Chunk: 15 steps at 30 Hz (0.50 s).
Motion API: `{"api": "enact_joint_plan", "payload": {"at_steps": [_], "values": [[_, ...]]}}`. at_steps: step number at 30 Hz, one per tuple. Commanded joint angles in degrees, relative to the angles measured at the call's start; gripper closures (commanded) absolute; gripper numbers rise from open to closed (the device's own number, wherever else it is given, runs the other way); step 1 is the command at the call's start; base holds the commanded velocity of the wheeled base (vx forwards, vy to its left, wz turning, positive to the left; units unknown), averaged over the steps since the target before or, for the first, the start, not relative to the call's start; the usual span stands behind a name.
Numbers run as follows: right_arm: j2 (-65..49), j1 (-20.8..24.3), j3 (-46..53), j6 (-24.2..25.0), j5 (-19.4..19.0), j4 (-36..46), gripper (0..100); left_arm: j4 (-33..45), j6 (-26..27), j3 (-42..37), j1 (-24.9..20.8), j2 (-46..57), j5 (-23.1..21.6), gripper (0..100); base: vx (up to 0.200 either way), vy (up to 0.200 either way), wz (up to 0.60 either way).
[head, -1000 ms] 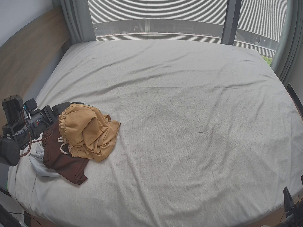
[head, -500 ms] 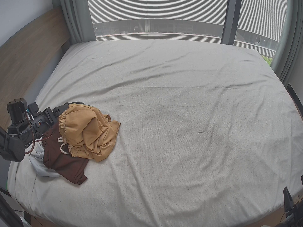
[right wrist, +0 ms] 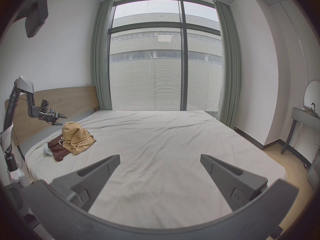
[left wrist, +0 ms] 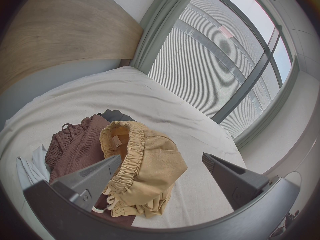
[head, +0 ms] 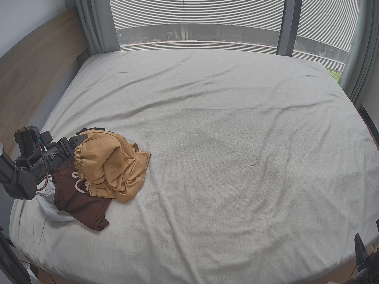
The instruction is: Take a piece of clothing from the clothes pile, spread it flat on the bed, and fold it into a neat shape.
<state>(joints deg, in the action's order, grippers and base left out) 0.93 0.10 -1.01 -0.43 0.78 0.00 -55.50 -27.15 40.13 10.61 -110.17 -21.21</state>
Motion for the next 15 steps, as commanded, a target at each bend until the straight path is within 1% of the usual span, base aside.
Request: {"api": "enact_joint_plan", "payload": {"at_steps": [1, 6, 15], "values": [[-0.93, -0.01, 1.01, -0.01, 0.01, 0.00, 0, -0.57, -0.01, 0.65, 0.03, -1.98, 0.38, 0, 0.000, 0.000, 0.00], [-0.93, -0.01, 1.01, -0.01, 0.01, 0.00, 0, -2.50, -0.01, 1.27, 0.03, -3.83, 0.47, 0, 0.000, 0.000, 0.00], [-0.93, -0.01, 1.01, -0.01, 0.01, 0.00, 0, -1.89, -0.01, 5.66, -0.06, -5.23, 0.56, 0, 0.000, 0.000, 0.00]]}}
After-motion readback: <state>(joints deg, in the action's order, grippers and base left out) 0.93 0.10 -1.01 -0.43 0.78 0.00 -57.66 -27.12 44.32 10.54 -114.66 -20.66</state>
